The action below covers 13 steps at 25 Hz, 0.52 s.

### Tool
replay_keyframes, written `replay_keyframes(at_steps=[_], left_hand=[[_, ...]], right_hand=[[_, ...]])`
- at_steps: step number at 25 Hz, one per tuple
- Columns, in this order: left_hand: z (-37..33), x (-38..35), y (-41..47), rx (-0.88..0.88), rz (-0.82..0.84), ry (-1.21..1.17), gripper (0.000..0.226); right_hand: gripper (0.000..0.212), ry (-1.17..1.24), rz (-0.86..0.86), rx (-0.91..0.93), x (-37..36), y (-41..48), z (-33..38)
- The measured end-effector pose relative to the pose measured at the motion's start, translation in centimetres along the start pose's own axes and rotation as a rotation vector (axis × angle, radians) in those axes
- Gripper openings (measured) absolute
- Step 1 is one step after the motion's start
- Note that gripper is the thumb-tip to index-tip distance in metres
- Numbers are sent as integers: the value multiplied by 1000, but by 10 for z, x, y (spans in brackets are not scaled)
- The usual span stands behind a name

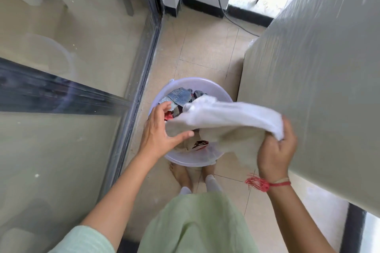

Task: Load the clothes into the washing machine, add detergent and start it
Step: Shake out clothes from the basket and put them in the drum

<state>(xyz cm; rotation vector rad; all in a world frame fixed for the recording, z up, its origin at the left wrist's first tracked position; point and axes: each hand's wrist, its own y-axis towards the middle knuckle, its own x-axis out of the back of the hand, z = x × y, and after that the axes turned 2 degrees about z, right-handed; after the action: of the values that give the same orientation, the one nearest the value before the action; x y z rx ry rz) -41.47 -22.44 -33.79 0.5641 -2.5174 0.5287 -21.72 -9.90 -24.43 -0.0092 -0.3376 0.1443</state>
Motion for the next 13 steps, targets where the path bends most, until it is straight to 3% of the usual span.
replay_keyframes(at_steps=[2,3,6,8,11,13], left_hand=[[24,-24,3,74,-70,-1,59],[41,-37,6,122,-5,130,48],[92,-83,9,185,612,780,40],[119,-108,12,202,811,1019,41],[135,-131,21,209,820,1218,31],[134,-139,21,144,771,1211,31]], right_hand=[[37,95,-101,38,-4,10,16],[31,77,-101,66,-6,15,19],[18,-300,186,177,-12,33,-3],[23,-678,388,197,-17,33,-30],[22,-946,565,168,-26,19,-63],[17,-1029,675,154,-27,5,-78]])
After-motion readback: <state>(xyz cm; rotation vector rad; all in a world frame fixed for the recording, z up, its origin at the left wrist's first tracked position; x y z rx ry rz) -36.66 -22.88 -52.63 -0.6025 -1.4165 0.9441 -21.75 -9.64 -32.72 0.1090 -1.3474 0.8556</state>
